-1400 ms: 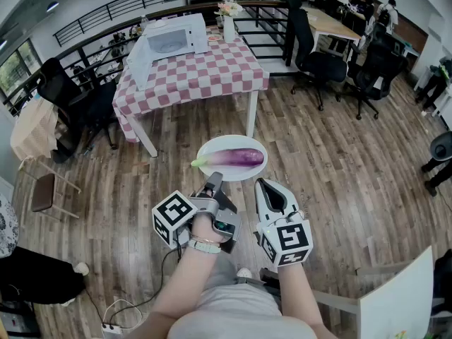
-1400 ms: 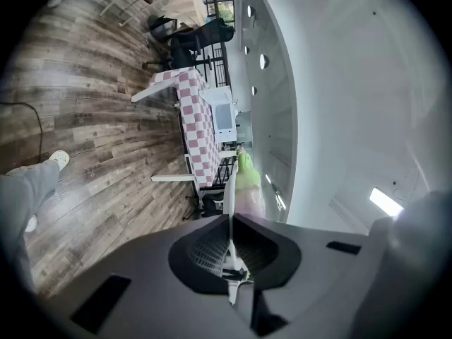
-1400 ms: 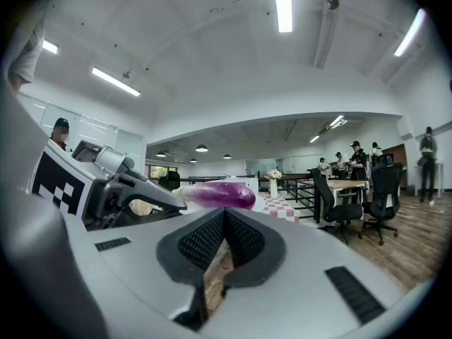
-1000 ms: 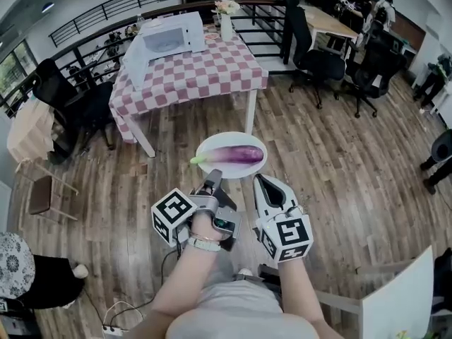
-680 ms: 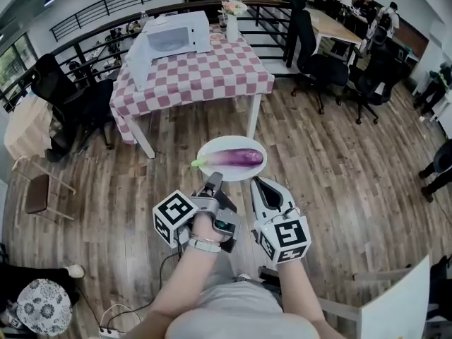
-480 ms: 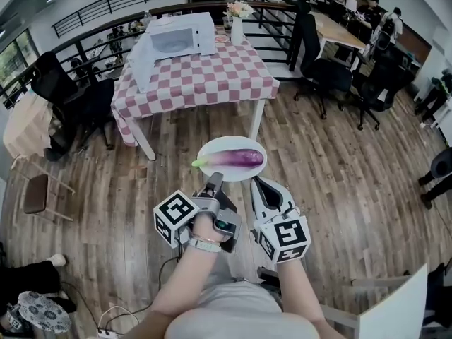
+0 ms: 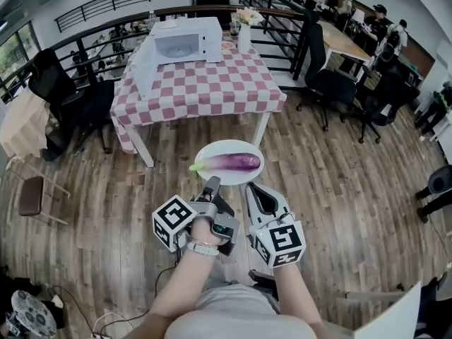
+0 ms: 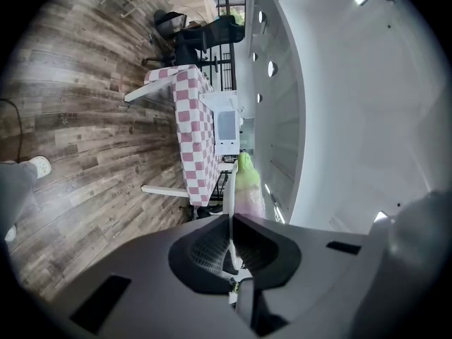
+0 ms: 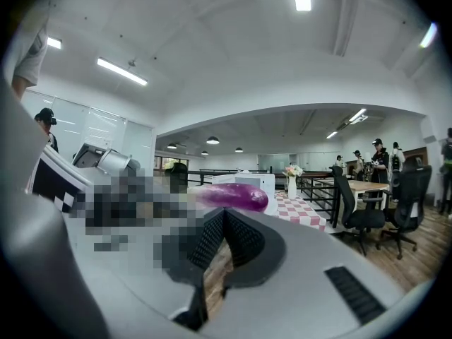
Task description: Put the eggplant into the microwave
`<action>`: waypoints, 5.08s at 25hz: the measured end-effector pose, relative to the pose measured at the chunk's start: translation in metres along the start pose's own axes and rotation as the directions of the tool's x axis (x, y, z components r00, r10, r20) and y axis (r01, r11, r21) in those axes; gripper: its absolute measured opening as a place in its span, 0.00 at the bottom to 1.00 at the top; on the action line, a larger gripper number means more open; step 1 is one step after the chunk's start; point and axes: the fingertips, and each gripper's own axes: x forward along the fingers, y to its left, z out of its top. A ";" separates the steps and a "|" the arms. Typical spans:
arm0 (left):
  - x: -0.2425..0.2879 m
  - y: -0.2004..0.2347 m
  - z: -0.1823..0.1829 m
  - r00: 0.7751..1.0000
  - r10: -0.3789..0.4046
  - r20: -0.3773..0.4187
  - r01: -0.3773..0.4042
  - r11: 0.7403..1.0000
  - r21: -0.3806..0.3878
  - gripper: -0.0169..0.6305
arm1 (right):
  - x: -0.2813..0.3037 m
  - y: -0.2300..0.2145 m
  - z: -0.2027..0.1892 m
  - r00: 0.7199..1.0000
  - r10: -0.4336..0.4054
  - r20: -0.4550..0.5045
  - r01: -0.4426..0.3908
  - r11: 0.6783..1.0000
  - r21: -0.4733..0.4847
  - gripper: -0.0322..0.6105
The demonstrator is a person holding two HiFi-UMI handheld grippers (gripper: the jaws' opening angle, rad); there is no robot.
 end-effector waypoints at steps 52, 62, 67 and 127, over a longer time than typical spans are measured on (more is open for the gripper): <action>0.116 -0.018 0.193 0.996 -0.023 0.088 0.020 0.999 0.031 0.05 | 0.234 0.003 0.013 0.996 0.084 0.019 -0.085 0.996 0.040 0.09; 0.157 -0.022 0.222 0.989 -0.018 0.147 0.017 1.000 0.005 0.05 | 0.283 -0.020 0.018 0.992 0.125 0.033 -0.127 0.989 0.073 0.09; 0.183 -0.022 0.239 0.981 -0.026 0.193 0.029 0.999 -0.012 0.05 | 0.310 -0.037 0.013 0.988 0.149 0.031 -0.151 0.986 0.072 0.09; 0.471 -0.037 0.428 0.916 0.025 0.399 -0.008 0.999 -0.043 0.05 | 0.636 -0.172 0.021 0.919 0.391 -0.046 -0.386 0.918 0.087 0.09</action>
